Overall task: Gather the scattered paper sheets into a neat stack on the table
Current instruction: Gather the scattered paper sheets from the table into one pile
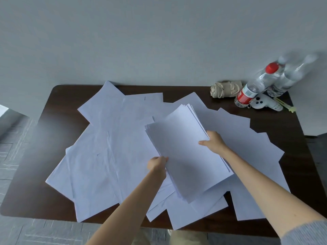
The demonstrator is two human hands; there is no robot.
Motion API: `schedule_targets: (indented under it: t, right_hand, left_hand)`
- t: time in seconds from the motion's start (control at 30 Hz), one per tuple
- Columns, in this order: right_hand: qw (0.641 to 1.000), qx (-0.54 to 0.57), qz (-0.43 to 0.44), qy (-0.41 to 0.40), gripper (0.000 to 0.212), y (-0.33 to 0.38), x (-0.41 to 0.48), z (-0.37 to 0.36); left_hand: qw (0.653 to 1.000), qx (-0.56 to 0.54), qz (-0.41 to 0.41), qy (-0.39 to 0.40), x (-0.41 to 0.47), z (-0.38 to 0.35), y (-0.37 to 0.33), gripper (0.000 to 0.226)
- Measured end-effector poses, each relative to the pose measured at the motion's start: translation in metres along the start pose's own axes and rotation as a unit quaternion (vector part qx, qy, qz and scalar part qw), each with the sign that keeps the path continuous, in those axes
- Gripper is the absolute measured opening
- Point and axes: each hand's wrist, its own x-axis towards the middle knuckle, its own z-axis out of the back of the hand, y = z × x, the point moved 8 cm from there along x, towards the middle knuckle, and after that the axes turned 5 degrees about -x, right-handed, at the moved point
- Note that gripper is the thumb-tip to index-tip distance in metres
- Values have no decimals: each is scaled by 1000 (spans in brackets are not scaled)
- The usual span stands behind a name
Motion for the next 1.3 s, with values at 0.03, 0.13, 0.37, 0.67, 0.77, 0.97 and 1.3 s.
schedule_targets:
  t: [0.03,0.13,0.37,0.67,0.77,0.97,1.3]
  right_hand:
    - [1000,-22,-8,-7,30,-3,2,0]
    - [993,-107,-28,-36,45,-13,4,4]
    - [996,-61,-41,-43,44,-26,6,1]
    - [1000,0,-20,-9,21,-45,11,0]
    - [998,29,-26,-58,12,-55,12,19]
    - [978,-89,-48,-183,22,-87,8,74]
    - [947,-238,-150,-156,68,-119,20,111]
  left_hand:
    - [1000,0,6,-2,0,-1,1,21]
    - [1000,-3,9,-18,2,-2,4,14]
    - [999,-18,17,29,-5,-7,5,16]
    - [978,-9,-121,172,-15,-30,3,21]
    - [974,11,-164,158,-14,-27,-9,18]
    - [968,34,-190,161,-8,-20,-37,27]
    - [965,66,-203,152,7,-13,-54,21]
